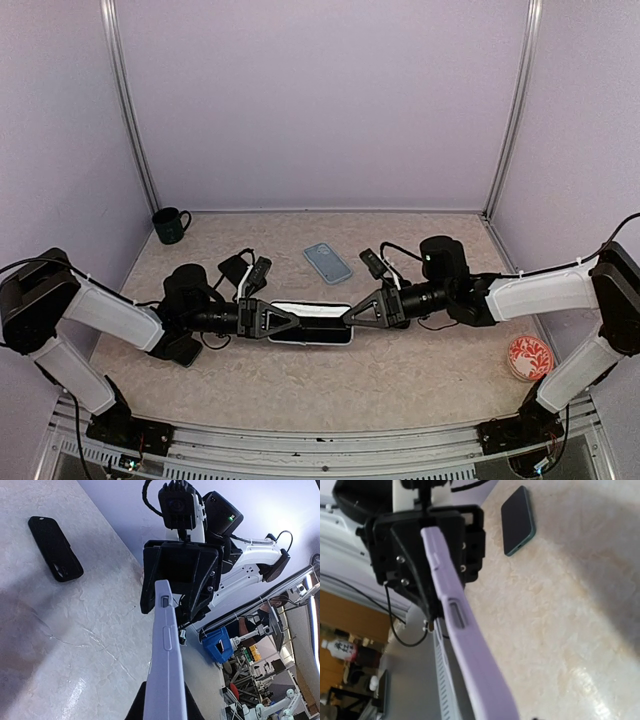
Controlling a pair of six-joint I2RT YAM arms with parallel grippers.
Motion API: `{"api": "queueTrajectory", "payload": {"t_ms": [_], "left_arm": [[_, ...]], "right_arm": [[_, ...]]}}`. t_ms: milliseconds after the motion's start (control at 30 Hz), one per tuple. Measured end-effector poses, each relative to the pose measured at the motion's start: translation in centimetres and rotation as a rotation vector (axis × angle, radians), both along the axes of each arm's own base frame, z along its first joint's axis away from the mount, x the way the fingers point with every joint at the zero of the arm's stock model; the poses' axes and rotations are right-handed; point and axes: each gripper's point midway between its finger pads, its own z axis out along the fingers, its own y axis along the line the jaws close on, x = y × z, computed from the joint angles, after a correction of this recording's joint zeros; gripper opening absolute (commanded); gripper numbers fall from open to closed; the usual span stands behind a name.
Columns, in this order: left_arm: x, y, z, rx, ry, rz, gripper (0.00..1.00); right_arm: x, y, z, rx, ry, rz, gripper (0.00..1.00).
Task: Put the phone into the phone case
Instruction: Press the phone case onto the phone, then press the corner of the phone case at the bottom corners of the phone case.
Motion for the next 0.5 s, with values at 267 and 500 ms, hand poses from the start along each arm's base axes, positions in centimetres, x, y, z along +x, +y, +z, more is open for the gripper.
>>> {"api": "queueTrajectory", "payload": {"t_ms": [267, 500], "left_arm": [[0.0, 0.4, 0.1, -0.003, -0.005, 0.024, 0.00], [-0.1, 0.9, 1.0, -0.038, -0.025, 0.032, 0.00]], "right_arm": [[-0.1, -0.2, -0.3, 0.008, 0.008, -0.007, 0.50], [-0.3, -0.2, -0.6, 0.014, 0.016, -0.007, 0.52]]}}
